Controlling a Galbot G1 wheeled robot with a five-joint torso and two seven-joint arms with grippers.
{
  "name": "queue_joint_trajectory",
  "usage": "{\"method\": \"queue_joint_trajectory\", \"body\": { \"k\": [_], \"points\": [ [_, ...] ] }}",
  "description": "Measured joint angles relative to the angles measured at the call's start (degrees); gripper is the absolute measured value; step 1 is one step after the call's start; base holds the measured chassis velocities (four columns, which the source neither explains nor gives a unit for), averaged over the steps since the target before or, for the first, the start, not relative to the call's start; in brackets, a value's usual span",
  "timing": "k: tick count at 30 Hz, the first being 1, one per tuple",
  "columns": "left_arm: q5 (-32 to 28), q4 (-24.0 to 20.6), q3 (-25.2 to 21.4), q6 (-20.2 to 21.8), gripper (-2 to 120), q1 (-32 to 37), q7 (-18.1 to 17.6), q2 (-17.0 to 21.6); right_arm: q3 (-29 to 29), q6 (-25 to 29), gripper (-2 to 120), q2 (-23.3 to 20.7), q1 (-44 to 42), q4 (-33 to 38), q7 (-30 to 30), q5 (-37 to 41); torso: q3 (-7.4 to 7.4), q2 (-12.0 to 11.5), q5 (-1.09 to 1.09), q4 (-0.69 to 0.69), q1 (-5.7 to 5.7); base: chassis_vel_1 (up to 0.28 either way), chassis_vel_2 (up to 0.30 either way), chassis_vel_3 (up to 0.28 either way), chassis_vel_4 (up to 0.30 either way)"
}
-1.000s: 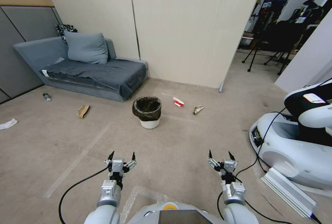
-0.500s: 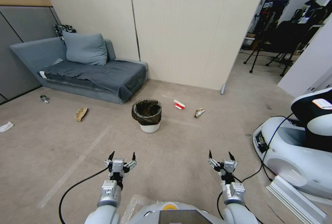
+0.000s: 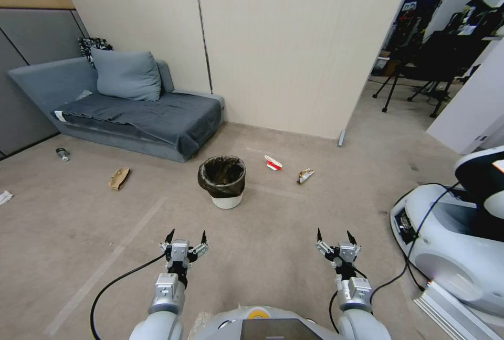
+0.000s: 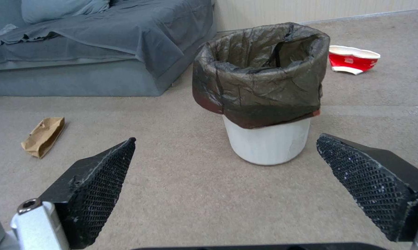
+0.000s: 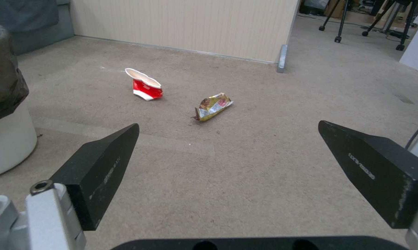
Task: Pick up the trash bin, then pick up the garbage from the floor and place it into the trash bin.
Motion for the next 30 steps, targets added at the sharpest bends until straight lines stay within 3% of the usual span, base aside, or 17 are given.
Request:
{"method": "queue_joint_trajectory", "body": {
  "k": [30],
  "points": [
    [0.0, -0.2, 0.1, 0.1, 100, 0.0, 0.4, -0.2, -0.2, 0.0, 100, 0.0, 0.2, -0.2, 0.0, -0.1, 0.00, 0.0, 0.00, 0.01, 0.00, -0.101, 0.097, 0.097, -0.090]
  ]
}}
